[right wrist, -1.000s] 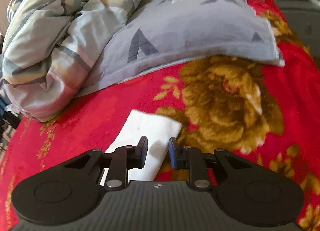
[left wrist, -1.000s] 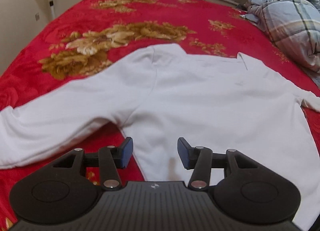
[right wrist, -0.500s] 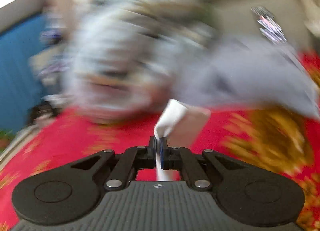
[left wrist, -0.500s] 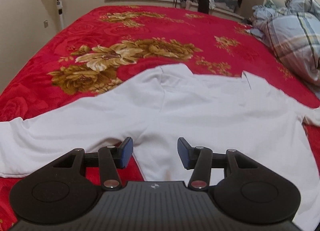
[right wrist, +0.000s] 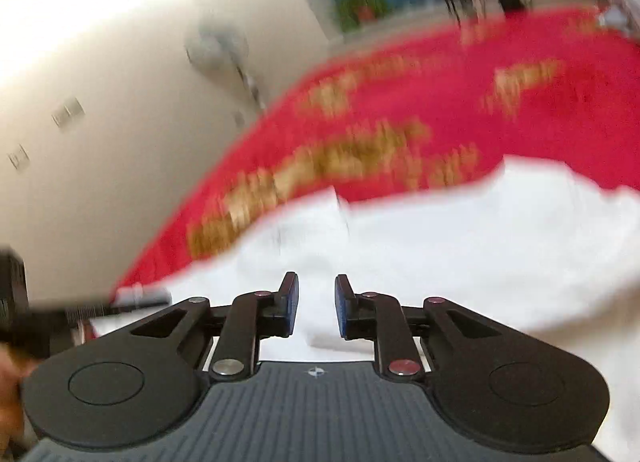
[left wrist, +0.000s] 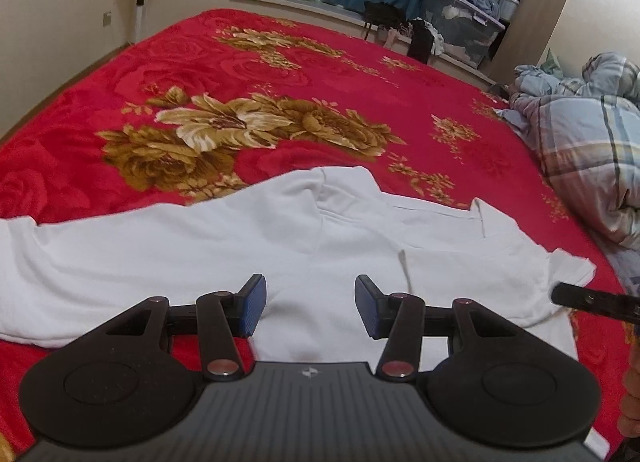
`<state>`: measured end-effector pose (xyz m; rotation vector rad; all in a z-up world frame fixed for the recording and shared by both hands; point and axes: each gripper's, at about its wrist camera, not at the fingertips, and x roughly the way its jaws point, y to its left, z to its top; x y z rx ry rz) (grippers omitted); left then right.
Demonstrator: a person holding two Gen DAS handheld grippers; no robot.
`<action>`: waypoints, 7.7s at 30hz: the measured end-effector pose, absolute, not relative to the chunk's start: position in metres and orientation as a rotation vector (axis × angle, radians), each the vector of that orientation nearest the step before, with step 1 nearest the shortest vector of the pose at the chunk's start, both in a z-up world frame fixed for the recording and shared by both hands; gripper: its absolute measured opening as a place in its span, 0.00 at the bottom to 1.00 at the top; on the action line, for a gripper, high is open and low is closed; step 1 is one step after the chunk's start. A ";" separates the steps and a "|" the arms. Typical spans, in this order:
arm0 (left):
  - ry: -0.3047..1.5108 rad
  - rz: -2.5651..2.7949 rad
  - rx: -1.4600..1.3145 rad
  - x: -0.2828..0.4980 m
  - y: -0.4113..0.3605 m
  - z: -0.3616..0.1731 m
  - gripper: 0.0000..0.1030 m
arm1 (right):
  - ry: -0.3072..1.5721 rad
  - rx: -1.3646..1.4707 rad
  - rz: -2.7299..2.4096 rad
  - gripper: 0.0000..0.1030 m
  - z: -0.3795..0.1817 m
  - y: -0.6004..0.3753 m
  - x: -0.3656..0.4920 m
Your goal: Fold small clothes
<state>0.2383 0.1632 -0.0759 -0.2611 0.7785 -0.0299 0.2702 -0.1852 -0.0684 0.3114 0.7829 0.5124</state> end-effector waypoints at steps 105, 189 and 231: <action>0.597 0.056 -0.099 0.191 0.168 -0.013 0.45 | 0.716 0.304 0.028 0.39 -0.089 -0.306 0.299; 0.676 0.012 -0.124 0.211 0.128 -0.027 0.28 | 0.716 0.386 0.094 0.22 -0.080 -0.305 0.306; 0.785 0.070 -0.235 0.254 0.160 -0.094 0.29 | 0.818 0.588 -0.056 0.12 -0.130 -0.349 0.332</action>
